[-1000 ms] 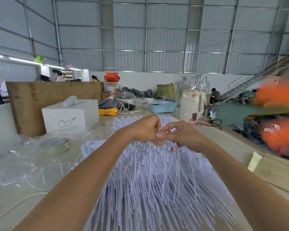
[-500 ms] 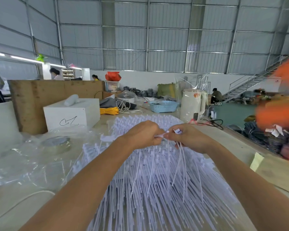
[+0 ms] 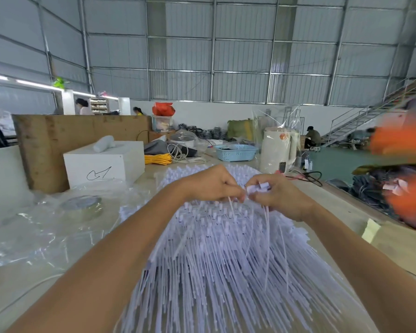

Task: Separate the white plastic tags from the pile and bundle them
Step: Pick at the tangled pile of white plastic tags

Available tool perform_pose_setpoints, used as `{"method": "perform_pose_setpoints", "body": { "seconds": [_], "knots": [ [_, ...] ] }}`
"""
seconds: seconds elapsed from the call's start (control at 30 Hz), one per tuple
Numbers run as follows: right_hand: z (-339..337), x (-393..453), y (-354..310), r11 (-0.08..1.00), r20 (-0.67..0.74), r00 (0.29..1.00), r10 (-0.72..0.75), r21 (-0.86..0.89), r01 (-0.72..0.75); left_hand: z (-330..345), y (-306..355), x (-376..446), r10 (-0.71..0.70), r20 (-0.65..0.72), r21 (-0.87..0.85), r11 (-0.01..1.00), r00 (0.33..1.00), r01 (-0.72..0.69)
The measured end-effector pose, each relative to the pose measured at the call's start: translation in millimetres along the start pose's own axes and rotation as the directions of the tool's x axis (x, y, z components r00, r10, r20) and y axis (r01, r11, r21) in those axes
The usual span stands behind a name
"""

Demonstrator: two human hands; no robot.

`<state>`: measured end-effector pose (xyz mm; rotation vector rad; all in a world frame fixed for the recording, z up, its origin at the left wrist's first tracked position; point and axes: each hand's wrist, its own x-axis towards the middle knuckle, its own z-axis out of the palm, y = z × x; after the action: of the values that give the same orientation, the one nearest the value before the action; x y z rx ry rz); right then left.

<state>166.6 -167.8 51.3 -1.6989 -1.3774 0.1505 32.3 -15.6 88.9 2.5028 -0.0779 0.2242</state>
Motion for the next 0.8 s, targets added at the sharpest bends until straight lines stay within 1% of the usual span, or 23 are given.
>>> {"method": "perform_pose_setpoints", "body": {
  "seconds": [0.03, 0.07, 0.1, 0.13, 0.17, 0.2, 0.23, 0.27, 0.3, 0.33, 0.37, 0.4, 0.43, 0.5, 0.53, 0.57, 0.6, 0.67, 0.73, 0.8],
  "knots": [
    [-5, 1, 5, 0.998, -0.115, 0.993, 0.042, 0.047, -0.037, -3, 3, -4, 0.002, 0.015, -0.076, 0.997, 1.0, -0.001],
    [-14, 0, 12, 0.986, -0.255, 0.96, 0.119, 0.147, -0.083, -7, 4, -7, 0.009, 0.02, -0.137, 0.991, 1.0, -0.006],
    [-27, -1, 19, 0.941, -0.397, 0.884, 0.247, 0.318, -0.12, -12, 4, -11, 0.014, -0.001, -0.16, 0.987, 1.0, -0.014],
    [-41, -5, 26, 0.836, -0.475, 0.784, 0.399, 0.54, -0.099, -17, 3, -12, 0.014, -0.059, -0.158, 0.987, 0.998, -0.023],
    [-55, -10, 32, 0.66, -0.449, 0.724, 0.523, 0.751, -0.011, -23, 0, -13, 0.002, -0.144, -0.141, 0.99, 0.99, -0.022],
    [-65, -15, 40, 0.478, -0.375, 0.726, 0.577, 0.875, 0.071, -27, -3, -11, -0.015, -0.237, -0.123, 0.992, 0.971, -0.014],
    [-71, -18, 45, 0.38, -0.306, 0.766, 0.565, 0.921, 0.088, -29, -6, -7, -0.035, -0.307, -0.096, 0.995, 0.951, 0.006],
    [-71, -21, 48, 0.4, -0.238, 0.802, 0.548, 0.917, -0.001, -28, -9, -1, -0.053, -0.336, -0.051, 0.998, 0.94, 0.038],
    [-66, -22, 54, 0.53, -0.193, 0.811, 0.553, 0.832, -0.163, -23, -10, 6, -0.062, -0.333, 0.02, 0.997, 0.941, 0.073],
    [-57, -22, 57, 0.685, -0.198, 0.799, 0.568, 0.652, -0.325, -15, -13, 14, -0.074, -0.308, 0.087, 0.991, 0.949, 0.105],
    [-45, -21, 61, 0.792, -0.241, 0.794, 0.559, 0.439, -0.424, -4, -15, 22, -0.096, -0.265, 0.134, 0.982, 0.959, 0.135],
    [-32, -19, 63, 0.839, -0.276, 0.798, 0.535, 0.284, -0.464, 8, -19, 28, -0.125, -0.211, 0.167, 0.973, 0.969, 0.162],
    [-21, -14, 64, 0.861, -0.309, 0.804, 0.508, 0.196, -0.469, 19, -23, 33, -0.152, -0.146, 0.198, 0.964, 0.978, 0.179],
    [-1, -4, 65, 0.902, -0.335, 0.849, 0.41, 0.009, -0.432, 37, -36, 36, -0.219, -0.037, 0.262, 0.939, 0.975, 0.221],
    [6, 3, 67, 0.908, -0.329, 0.873, 0.359, -0.094, -0.409, 41, -45, 35, -0.27, -0.012, 0.306, 0.916, 0.963, 0.261],
    [11, 9, 68, 0.904, -0.306, 0.89, 0.337, -0.158, -0.397, 43, -54, 33, -0.327, -0.006, 0.349, 0.885, 0.945, 0.308],
    [14, 13, 66, 0.898, -0.273, 0.905, 0.327, -0.208, -0.387, 43, -62, 30, -0.372, 0.0, 0.393, 0.854, 0.928, 0.342],
    [19, 21, 63, 0.864, -0.188, 0.916, 0.353, -0.309, -0.397, 40, -77, 22, -0.44, 0.036, 0.455, 0.807, 0.897, 0.377],
    [21, 26, 62, 0.826, -0.139, 0.918, 0.371, -0.402, -0.394, 37, -90, 17, -0.483, 0.052, 0.439, 0.797, 0.874, 0.415],
    [21, 29, 63, 0.798, -0.125, 0.91, 0.396, -0.444, -0.409, 36, -97, 14, -0.482, 0.036, 0.411, 0.805, 0.875, 0.427]
  ]
}}
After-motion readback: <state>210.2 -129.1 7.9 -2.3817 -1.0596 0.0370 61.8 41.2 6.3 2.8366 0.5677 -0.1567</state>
